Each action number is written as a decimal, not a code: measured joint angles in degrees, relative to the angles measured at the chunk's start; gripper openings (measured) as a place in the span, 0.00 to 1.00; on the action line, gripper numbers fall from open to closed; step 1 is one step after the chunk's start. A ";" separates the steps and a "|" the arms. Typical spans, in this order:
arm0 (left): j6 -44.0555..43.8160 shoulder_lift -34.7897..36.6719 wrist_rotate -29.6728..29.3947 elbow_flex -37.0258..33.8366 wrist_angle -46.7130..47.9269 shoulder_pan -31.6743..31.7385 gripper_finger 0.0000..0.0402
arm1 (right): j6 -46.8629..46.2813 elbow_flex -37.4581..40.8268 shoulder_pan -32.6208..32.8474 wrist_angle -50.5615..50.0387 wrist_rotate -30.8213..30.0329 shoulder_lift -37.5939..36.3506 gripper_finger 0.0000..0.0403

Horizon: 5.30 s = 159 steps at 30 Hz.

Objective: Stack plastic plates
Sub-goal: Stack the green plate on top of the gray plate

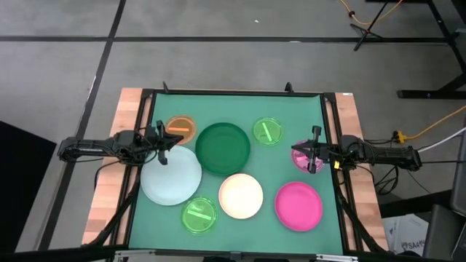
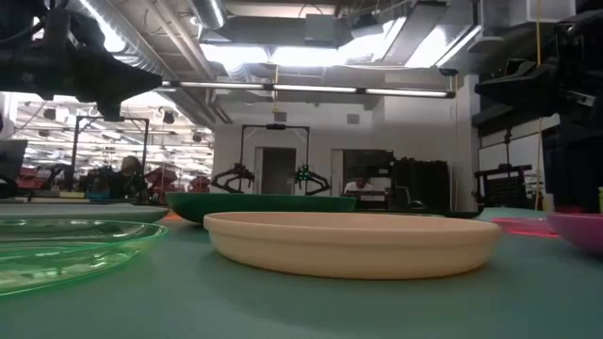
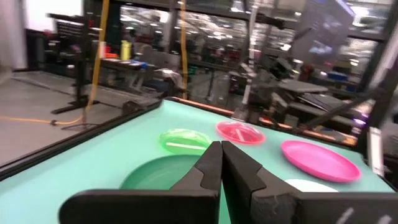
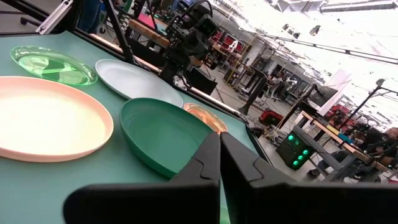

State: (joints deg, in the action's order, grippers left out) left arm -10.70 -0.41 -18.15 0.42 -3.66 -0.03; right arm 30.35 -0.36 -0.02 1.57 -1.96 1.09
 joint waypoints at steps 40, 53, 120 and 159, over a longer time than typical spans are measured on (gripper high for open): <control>-14.30 -3.85 -18.66 0.01 -24.95 0.00 0.50 | 3.30 -0.02 0.01 0.05 0.00 0.01 0.00; -13.79 -28.68 -21.31 11.14 -29.03 2.52 0.50 | 3.37 -0.02 -0.01 0.08 -0.02 0.01 0.00; -3.64 -91.16 22.30 54.63 16.38 32.21 0.50 | 3.43 -0.04 0.01 -0.01 -2.12 0.01 0.00; -4.13 -91.14 21.65 43.00 15.97 31.06 0.50 | 4.92 -0.04 0.01 -0.01 -2.12 0.01 0.00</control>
State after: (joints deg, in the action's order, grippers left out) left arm -14.83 -91.55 3.50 43.41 12.31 31.03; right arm 35.27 -0.40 -0.01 1.56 -4.08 1.10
